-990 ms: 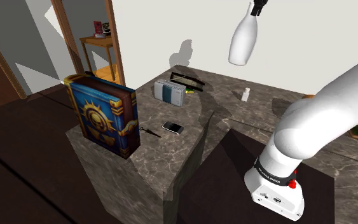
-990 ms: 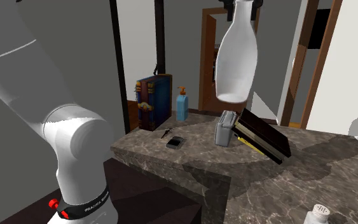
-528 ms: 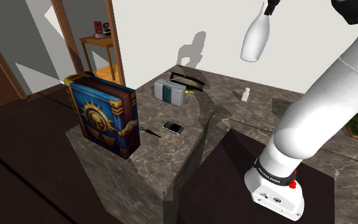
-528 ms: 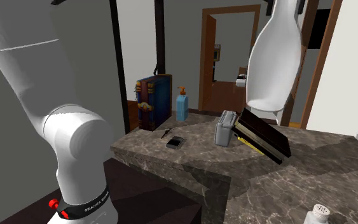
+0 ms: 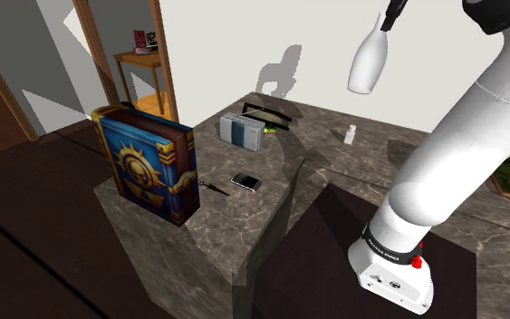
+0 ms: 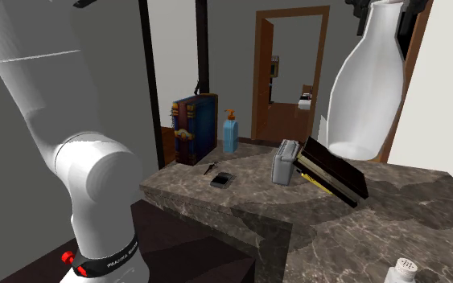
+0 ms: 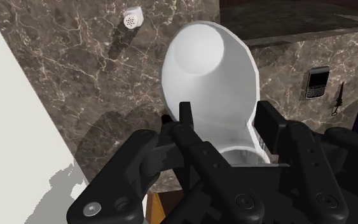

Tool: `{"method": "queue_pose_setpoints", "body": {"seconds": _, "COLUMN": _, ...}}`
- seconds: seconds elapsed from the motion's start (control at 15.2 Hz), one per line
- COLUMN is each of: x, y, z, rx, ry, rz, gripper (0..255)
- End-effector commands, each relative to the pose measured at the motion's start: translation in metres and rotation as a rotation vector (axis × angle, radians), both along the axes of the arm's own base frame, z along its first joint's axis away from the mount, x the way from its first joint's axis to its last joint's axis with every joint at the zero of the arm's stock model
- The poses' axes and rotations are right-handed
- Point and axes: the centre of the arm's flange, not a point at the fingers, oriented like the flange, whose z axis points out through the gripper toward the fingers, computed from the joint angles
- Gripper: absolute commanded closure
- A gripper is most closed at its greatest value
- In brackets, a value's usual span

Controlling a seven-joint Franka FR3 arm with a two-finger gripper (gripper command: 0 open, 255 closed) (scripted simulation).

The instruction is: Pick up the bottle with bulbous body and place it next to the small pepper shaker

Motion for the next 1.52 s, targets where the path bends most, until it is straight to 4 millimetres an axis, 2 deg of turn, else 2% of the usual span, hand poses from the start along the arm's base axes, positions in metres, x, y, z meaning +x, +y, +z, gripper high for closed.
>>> {"method": "queue_pose_setpoints", "body": {"seconds": 0.0, "x": 0.0, "y": 0.0, "z": -0.01, "rx": -0.001, "ry": 0.0, "rz": 0.0, "gripper": 255}}
{"method": "queue_pose_setpoints", "body": {"seconds": 1.45, "x": 0.0, "y": 0.0, "z": -0.127, "rx": -0.001, "ry": 0.0, "rz": 0.0, "gripper": 255}}
